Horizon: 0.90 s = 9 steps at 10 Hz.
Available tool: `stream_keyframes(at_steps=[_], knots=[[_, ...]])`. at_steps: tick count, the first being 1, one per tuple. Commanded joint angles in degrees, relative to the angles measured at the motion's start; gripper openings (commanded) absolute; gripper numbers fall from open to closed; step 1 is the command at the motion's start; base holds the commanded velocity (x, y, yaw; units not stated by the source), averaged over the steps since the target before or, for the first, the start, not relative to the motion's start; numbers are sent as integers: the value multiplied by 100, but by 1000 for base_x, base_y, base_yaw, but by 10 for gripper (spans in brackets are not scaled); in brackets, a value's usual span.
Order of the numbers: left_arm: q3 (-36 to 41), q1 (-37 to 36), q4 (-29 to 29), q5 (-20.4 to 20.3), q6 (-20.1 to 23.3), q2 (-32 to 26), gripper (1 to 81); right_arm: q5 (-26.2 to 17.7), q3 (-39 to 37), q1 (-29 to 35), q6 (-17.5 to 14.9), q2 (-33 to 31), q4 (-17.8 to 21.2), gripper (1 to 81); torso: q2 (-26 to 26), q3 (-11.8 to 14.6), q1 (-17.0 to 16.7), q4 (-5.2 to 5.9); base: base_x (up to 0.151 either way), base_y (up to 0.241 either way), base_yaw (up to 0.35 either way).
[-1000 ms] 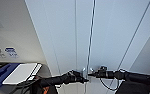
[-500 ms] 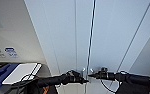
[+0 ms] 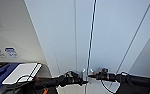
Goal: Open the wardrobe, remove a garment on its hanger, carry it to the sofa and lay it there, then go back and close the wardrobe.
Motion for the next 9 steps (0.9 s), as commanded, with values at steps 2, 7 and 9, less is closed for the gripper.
stream_keyframes(at_steps=[2, 7, 9], knots=[[229, -656, 50, 40, -27, 363, 811, -535, 498, 613, 74, 146, 79, 811, 0, 0, 0, 0, 0, 0, 0], [-70, -656, 885, 558, -27, 811, 811, -561, 577, 604, 74, 31, 79, 811, 0, 0, 0, 0, 0, 0, 0], [70, -656, 912, 567, -27, 838, 811, -561, 586, 587, 65, 13, 71, 811, 0, 0, 0, 0, 0, 0, 0]])
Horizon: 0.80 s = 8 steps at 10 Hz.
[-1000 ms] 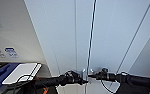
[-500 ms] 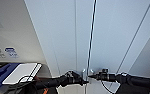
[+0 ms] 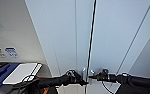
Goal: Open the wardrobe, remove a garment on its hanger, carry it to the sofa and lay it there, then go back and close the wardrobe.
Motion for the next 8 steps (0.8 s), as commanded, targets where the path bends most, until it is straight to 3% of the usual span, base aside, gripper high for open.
stream_keyframes(at_steps=[1, 8], knots=[[632, -610, -182, 50, -11, 413, 811, -517, 501, 606, 67, 105, 75, 811, 0, 0, 0, 0, 0, 0, 0], [1230, -426, -235, -240, -152, 219, 811, -482, 650, 369, 41, -44, 75, 811, 0, 0, 0, 0, 0, 0, 0]])
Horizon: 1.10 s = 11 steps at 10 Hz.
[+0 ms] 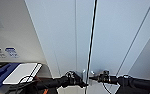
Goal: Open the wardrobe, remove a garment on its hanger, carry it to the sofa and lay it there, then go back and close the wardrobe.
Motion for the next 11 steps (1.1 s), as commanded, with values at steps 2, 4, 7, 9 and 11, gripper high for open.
stream_keyframes(at_steps=[2, 4, 7, 9, 11], knots=[[1004, -428, -284, -400, -49, 306, 811, -678, 491, 423, 83, 65, 84, 811, 0, 0, 0, 0, 0, 0, 0], [1267, -340, -284, -612, -58, 113, 811, -678, 544, 353, 75, 56, 84, 811, 0, 0, 0, 0, 0, 0, 0], [1593, -304, -293, -629, -84, -64, 811, -678, 763, 317, 75, 48, 84, 811, 0, 0, 0, 0, 0, 0, 0], [1786, -269, -293, -751, -146, -204, 811, -669, 1044, 273, 75, -49, 75, 811, 0, 0, 0, 0, 0, 0, 0], [1954, -261, -284, -788, -164, -284, 811, -546, 1203, 133, 66, -164, 75, 811, 0, 0, 2, 0, 0, 0, 0]])
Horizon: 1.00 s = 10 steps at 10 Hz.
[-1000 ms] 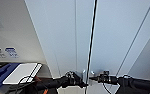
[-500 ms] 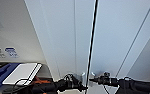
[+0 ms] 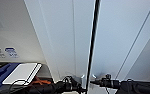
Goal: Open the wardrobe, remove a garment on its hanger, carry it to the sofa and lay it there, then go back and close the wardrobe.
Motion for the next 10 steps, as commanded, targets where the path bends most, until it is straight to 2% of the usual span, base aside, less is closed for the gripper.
stream_keyframes(at_steps=[1, 4, 10], knots=[[1028, -607, -296, -529, -15, 341, 811, -649, 752, 385, 96, 84, 92, 811, 0, 0, 0, 0, 0, 0, 0], [1036, -493, -297, -643, -59, 227, 811, -526, 946, 261, 96, -145, 30, 811, 0, 0, 0, 0, 0, 0, 0], [1695, -327, -297, -705, -68, -529, 811, -465, 1042, 147, 105, -233, -14, 811, 0, 0, 2, 0, 0, 0, 0]])
